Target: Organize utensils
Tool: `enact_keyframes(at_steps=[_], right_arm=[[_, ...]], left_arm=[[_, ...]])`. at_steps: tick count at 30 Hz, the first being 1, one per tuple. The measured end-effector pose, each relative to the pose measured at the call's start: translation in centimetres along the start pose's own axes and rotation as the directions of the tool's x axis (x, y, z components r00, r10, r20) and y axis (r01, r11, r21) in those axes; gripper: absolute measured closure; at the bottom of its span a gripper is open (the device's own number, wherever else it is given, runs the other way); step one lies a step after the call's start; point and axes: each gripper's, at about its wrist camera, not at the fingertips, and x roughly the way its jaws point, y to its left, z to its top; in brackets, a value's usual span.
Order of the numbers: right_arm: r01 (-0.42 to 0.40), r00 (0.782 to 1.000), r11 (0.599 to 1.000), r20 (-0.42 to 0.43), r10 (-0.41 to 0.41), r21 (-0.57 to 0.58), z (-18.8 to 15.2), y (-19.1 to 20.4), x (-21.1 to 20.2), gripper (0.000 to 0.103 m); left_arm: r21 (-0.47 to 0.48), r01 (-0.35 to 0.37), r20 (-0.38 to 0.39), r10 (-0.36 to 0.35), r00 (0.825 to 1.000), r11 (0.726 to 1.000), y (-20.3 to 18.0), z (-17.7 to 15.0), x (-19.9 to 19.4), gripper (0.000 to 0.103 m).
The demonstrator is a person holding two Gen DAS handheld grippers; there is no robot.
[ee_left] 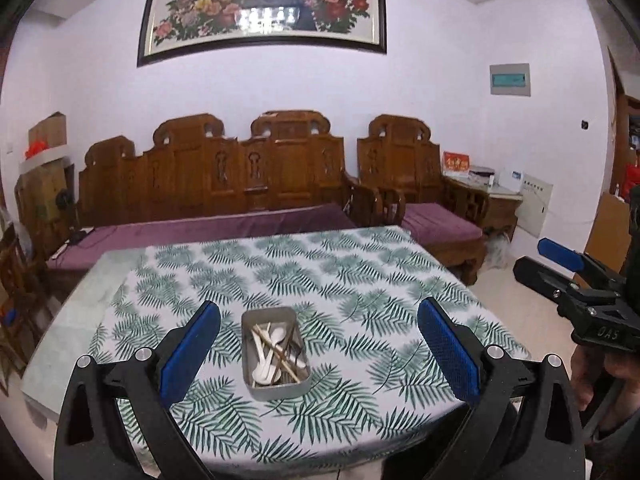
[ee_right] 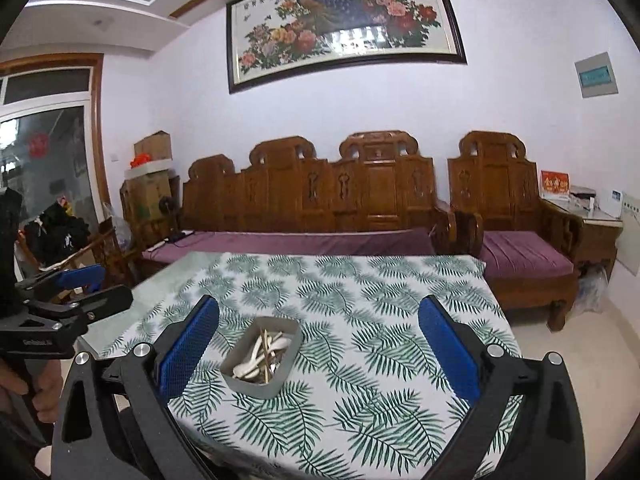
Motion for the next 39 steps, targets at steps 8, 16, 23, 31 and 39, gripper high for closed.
enact_keyframes(at_steps=[8,16,23,31,39], right_arm=[[-0.044,0.999,0.999,0.014,0.044,-0.013,0.3,1.2,-0.8,0.003],[-0.047,0.999,0.999,0.008,0.047,-0.019,0.1,1.4,-0.6,0.003],[-0.047,0.999,0.999,0.007,0.047,-0.019,0.1,1.4,-0.5,0.003],[-0.047,0.999,0.999,0.007,0.047,-0.019,0.1,1.4,-0.4,0.003],[-0.048,0.999,0.999,0.006,0.048,-0.017,0.0,1.4,-0.4,0.003]], left_arm=[[-0.005,0.017,0.060,-0.016,0.998,1.000,-0.4,0.1,-2.2,0.008],[-0.016,0.005,0.069,-0.004,0.998,1.000,-0.4,-0.3,-2.5,0.008],[-0.018,0.006,0.064,-0.005,0.998,1.000,-0.3,-0.5,-2.4,0.008],[-0.016,0.002,0.062,-0.001,0.998,1.000,-0.4,-0.6,-2.2,0.008],[-0.019,0.003,0.062,-0.002,0.998,1.000,-0.3,-0.7,-2.2,0.008]])
